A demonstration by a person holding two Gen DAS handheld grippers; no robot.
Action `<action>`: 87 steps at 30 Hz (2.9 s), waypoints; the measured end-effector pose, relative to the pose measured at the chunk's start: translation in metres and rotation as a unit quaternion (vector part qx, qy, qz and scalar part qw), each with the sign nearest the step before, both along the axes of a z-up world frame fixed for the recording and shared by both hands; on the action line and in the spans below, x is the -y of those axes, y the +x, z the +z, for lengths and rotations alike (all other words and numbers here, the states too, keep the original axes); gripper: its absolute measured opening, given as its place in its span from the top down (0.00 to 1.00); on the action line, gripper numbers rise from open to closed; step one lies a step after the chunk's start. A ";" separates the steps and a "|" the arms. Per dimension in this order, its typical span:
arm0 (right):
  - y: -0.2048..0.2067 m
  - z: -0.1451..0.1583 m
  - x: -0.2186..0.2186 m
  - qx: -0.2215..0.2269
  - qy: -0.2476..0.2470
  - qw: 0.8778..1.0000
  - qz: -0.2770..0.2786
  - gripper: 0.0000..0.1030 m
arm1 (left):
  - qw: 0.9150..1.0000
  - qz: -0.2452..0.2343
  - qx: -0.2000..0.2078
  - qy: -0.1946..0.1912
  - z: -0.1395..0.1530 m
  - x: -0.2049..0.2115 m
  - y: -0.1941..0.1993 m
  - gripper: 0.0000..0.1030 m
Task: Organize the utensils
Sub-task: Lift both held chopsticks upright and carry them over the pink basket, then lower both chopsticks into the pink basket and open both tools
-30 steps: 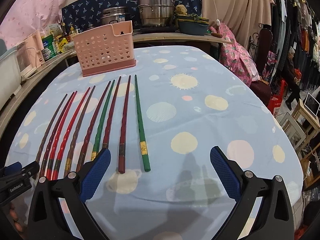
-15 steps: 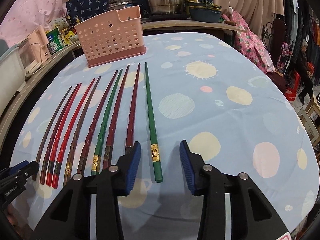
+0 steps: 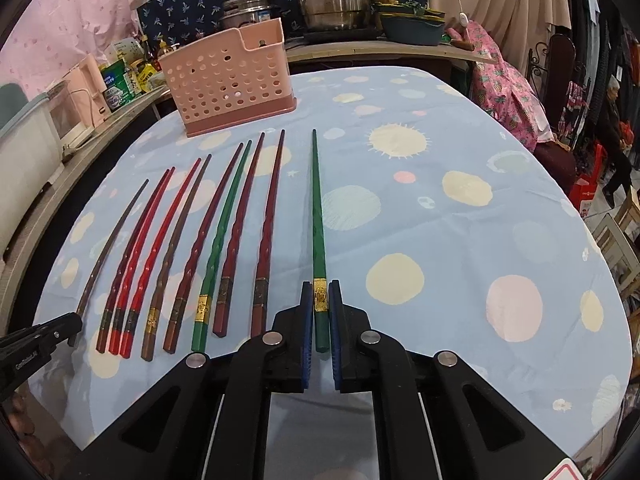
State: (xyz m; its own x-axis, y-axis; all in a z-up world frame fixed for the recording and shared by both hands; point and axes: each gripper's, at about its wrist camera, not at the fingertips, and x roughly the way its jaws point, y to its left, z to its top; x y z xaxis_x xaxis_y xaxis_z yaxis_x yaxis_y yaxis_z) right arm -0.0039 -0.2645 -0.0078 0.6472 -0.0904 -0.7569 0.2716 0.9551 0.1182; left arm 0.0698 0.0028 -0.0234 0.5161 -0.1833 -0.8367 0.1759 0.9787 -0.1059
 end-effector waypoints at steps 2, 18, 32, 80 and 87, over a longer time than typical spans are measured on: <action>-0.004 0.013 0.002 0.012 0.000 1.000 0.000 0.93 | 1.000 -0.001 0.007 -0.005 0.010 -0.003 -0.001 0.93; 0.002 0.136 0.043 0.144 0.009 0.989 -0.017 0.93 | 0.991 0.006 0.130 -0.036 0.146 -0.019 0.031 0.93; 0.067 0.214 0.067 0.221 0.055 0.974 0.004 0.93 | 0.979 0.018 0.185 -0.085 0.233 -0.005 0.111 0.93; 0.240 0.176 0.081 0.212 0.063 0.975 0.002 0.55 | 0.968 0.058 0.234 -0.071 0.205 0.034 0.244 0.51; 0.178 0.158 0.071 0.188 0.067 0.980 0.011 0.54 | 0.972 0.053 0.225 -0.050 0.188 0.017 0.192 0.47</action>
